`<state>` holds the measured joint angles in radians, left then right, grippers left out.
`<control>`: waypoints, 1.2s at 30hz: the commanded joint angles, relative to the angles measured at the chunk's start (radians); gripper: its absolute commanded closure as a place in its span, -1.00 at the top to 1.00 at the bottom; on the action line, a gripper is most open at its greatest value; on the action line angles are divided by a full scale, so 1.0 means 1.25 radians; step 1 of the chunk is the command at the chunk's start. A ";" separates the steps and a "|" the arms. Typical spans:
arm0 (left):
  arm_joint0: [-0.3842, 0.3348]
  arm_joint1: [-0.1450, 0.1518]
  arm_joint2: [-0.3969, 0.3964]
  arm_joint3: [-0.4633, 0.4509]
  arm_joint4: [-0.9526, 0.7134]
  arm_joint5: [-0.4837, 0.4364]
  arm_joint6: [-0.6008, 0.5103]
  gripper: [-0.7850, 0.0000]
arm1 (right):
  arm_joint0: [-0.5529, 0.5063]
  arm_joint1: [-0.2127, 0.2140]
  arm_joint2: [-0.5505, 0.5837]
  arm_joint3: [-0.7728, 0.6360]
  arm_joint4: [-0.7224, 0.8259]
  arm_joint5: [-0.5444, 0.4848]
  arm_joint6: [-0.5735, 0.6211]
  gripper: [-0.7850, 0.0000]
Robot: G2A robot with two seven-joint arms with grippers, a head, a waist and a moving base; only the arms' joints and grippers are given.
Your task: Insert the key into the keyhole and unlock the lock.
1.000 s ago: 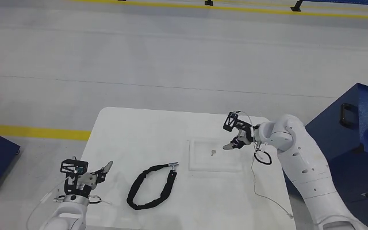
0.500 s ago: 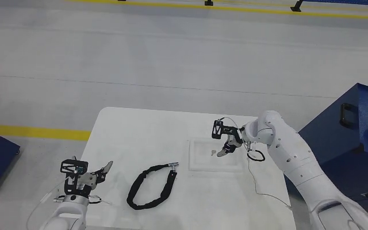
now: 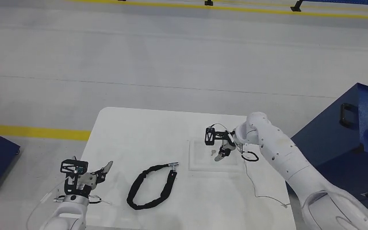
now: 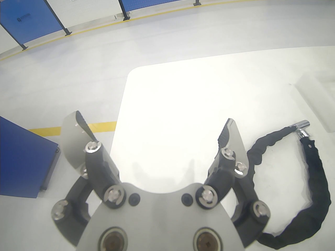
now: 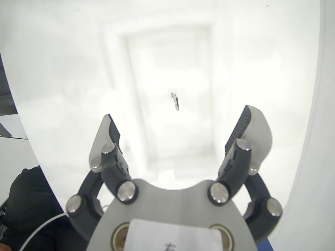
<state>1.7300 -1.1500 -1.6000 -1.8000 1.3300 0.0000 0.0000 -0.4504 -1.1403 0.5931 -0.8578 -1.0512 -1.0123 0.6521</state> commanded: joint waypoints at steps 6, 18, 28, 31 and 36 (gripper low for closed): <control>0.000 0.000 0.000 0.000 0.000 0.000 0.000 1.00 | 0.022 -0.028 -0.040 0.070 -0.041 0.000 -0.065 0.05; 0.000 0.000 0.000 0.000 0.000 0.000 0.000 1.00 | 0.044 -0.075 -0.091 0.152 -0.077 0.000 -0.127 -0.18; 0.000 0.000 0.000 0.000 0.000 0.000 0.000 1.00 | 0.063 -0.108 -0.125 0.221 -0.093 0.000 -0.162 -0.26; 0.000 0.000 0.000 0.000 0.000 0.000 0.000 1.00 | 0.068 -0.118 -0.133 0.240 -0.095 0.000 -0.172 -0.32; 0.000 0.000 0.000 0.000 0.000 0.000 0.000 1.00 | 0.075 -0.133 -0.147 0.267 -0.097 0.000 -0.187 -1.00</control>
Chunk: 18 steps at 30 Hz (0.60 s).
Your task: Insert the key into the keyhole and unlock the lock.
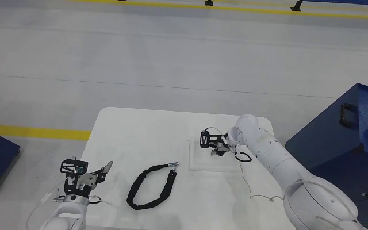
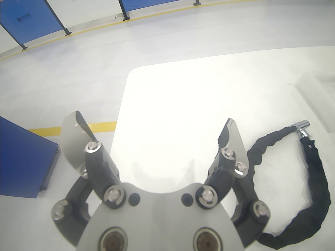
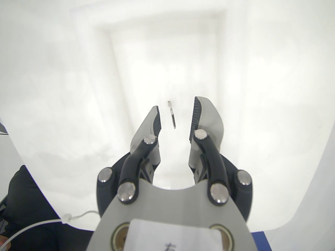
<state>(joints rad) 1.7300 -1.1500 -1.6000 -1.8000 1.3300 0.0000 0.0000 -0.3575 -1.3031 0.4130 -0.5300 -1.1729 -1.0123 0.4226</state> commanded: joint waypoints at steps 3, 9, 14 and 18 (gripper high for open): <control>0.000 0.000 0.000 0.000 0.000 0.000 0.000 1.00 | 0.004 -0.010 -0.015 0.013 -0.003 0.000 -0.009 -1.00; 0.000 0.000 0.000 0.000 0.000 0.000 0.000 1.00 | 0.019 -0.014 -0.036 0.019 -0.009 0.000 -0.034 -1.00; 0.000 0.000 0.000 0.000 0.000 0.000 0.000 1.00 | 0.034 -0.009 -0.055 0.004 -0.055 0.000 -0.064 -1.00; 0.000 0.000 0.000 0.000 0.000 0.000 0.000 1.00 | 0.037 -0.002 -0.066 -0.020 -0.098 0.000 -0.091 -1.00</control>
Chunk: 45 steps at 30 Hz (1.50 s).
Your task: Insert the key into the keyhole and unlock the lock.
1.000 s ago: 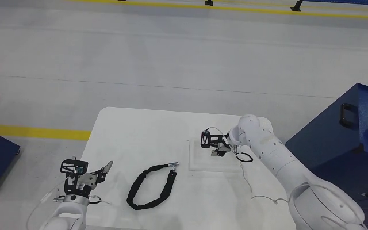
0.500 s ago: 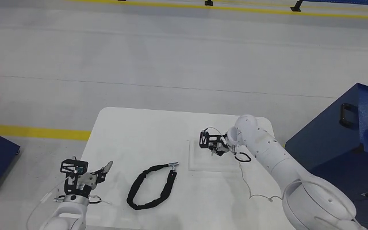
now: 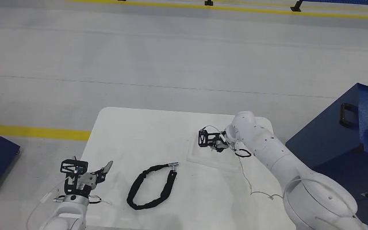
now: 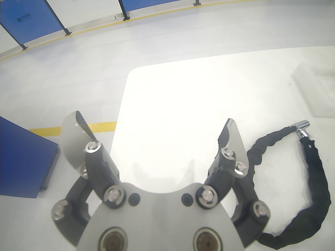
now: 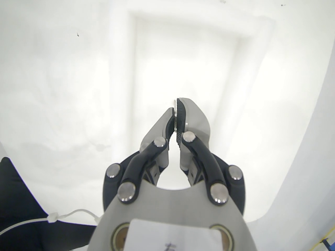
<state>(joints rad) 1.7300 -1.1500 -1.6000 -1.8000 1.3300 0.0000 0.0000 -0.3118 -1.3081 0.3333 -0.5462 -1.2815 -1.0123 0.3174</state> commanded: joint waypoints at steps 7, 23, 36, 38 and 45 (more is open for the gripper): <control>0.000 0.000 0.000 0.000 0.000 0.000 0.000 1.00 | 0.005 0.020 0.015 -0.039 -0.037 0.000 -0.049 -1.00; 0.000 0.000 0.000 0.000 0.000 0.000 0.000 1.00 | -0.104 0.186 0.217 -0.125 0.368 0.000 -0.143 -1.00; 0.000 0.000 0.000 0.000 0.000 0.000 0.000 1.00 | -0.387 0.391 0.425 -0.369 0.996 0.007 0.284 -1.00; 0.000 0.000 0.000 0.000 0.000 0.000 0.000 1.00 | -0.434 0.416 0.458 -0.410 1.069 0.016 0.336 -1.00; 0.000 0.000 0.000 0.000 0.000 0.000 0.000 1.00 | -0.603 0.484 0.561 -0.528 1.239 0.005 0.398 -1.00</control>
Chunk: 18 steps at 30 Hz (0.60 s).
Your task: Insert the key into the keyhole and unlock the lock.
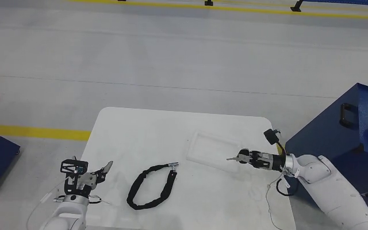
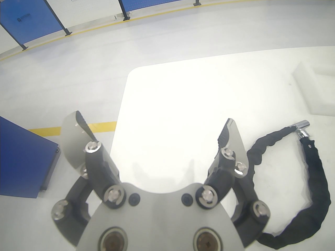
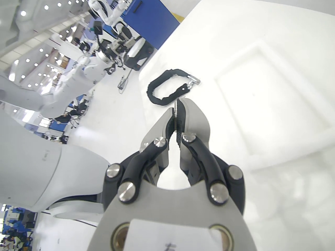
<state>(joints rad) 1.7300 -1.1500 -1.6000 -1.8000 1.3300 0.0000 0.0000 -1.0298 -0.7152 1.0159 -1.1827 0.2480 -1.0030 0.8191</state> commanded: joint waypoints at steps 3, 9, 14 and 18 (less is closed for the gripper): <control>0.000 0.000 0.000 0.000 0.000 0.000 0.000 1.00 | -0.089 0.029 0.045 -0.065 0.055 -0.007 -0.009 -1.00; 0.000 0.000 0.000 0.000 0.000 0.000 0.000 1.00 | -0.178 0.056 0.093 -0.142 0.132 -0.007 -0.009 -1.00; 0.000 0.000 0.000 0.000 0.000 0.000 0.000 1.00 | -0.183 0.057 0.094 -0.146 0.135 -0.007 -0.009 -1.00; 0.000 0.000 0.000 0.000 0.000 0.000 0.000 1.00 | -0.183 0.057 0.094 -0.146 0.135 -0.007 -0.009 -1.00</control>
<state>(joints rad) 1.7300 -1.1500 -1.6000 -1.8000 1.3300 0.0000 0.0000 -1.2582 -0.6437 1.1339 -1.3646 0.4168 -1.0123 0.8078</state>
